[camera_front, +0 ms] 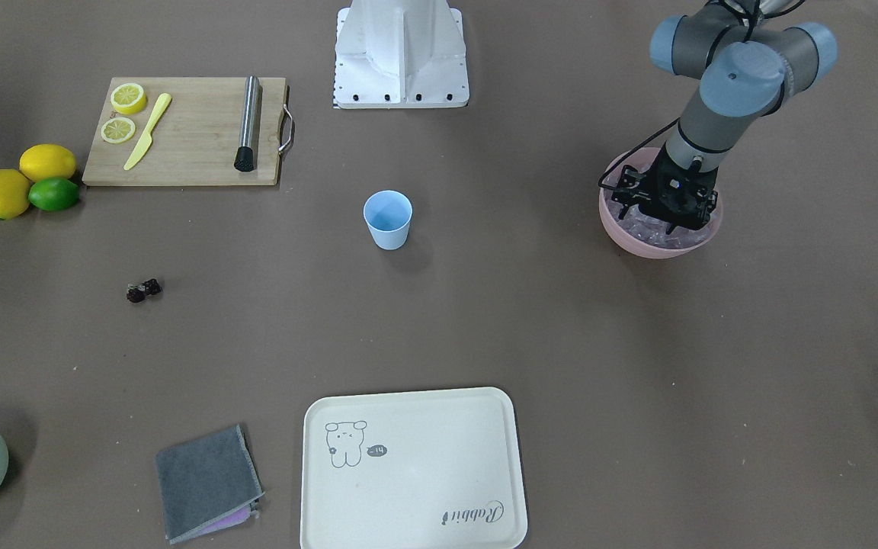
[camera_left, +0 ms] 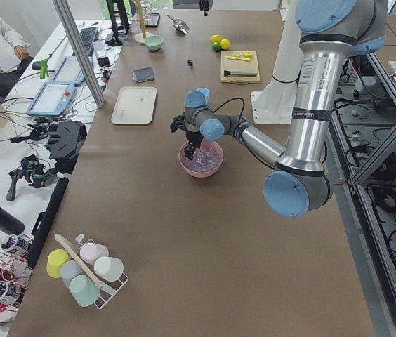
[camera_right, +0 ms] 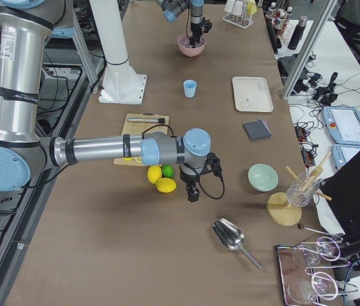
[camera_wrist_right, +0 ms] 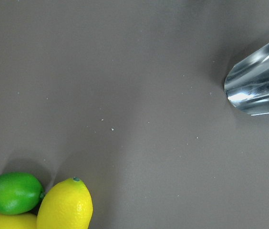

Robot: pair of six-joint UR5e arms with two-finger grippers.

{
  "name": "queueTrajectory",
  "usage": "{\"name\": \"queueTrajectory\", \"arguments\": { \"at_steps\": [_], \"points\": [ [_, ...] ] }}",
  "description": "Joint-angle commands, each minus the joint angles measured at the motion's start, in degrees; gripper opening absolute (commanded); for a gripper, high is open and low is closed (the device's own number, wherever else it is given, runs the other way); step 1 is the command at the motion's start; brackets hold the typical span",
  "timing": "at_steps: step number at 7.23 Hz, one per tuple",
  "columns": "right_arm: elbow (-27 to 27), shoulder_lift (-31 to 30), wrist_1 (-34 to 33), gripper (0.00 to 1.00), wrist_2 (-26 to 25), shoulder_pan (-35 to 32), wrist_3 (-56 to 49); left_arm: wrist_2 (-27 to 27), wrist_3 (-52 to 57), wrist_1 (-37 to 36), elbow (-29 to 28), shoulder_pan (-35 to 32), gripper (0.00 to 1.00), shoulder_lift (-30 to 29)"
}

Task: Put ice and cherries in cup
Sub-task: 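Lower the left gripper into the bowl and grasp an ice cube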

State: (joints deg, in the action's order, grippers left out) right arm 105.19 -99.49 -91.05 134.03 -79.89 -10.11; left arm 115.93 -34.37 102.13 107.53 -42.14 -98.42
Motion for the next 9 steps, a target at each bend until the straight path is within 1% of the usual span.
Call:
{"name": "queueTrajectory", "arguments": {
  "at_steps": [1, 2, 3, 5, 7, 9],
  "points": [
    [0.0, 0.0, 0.0, 1.0, 0.0, 0.0, -0.1, 0.0, -0.1, 0.0, 0.0, 0.0, 0.55, 0.0],
    [0.0, -0.1, 0.0, 1.0, 0.0, 0.0, -0.1, 0.0, -0.2, 0.0, 0.0, 0.0, 0.24, -0.1],
    [0.0, -0.3, 0.0, 1.0, 0.0, 0.0, -0.1, 0.0, -0.3, 0.0, 0.0, 0.0, 0.01, -0.1],
    [0.0, -0.3, 0.0, 1.0, 0.0, 0.0, -0.1, 0.0, -2.6, 0.0, 0.2, 0.0, 0.0, -0.2],
    [0.1, -0.3, 0.0, 1.0, 0.0, 0.0, -0.1, 0.2, -2.7, 0.0, 1.0, -0.2, 0.0, -0.1],
    [0.2, -0.3, 0.0, 1.0, 0.0, 0.0, 0.0, 0.4, -2.6, -0.3, 3.5, -0.7, 0.0, 0.9]
  ]
}}
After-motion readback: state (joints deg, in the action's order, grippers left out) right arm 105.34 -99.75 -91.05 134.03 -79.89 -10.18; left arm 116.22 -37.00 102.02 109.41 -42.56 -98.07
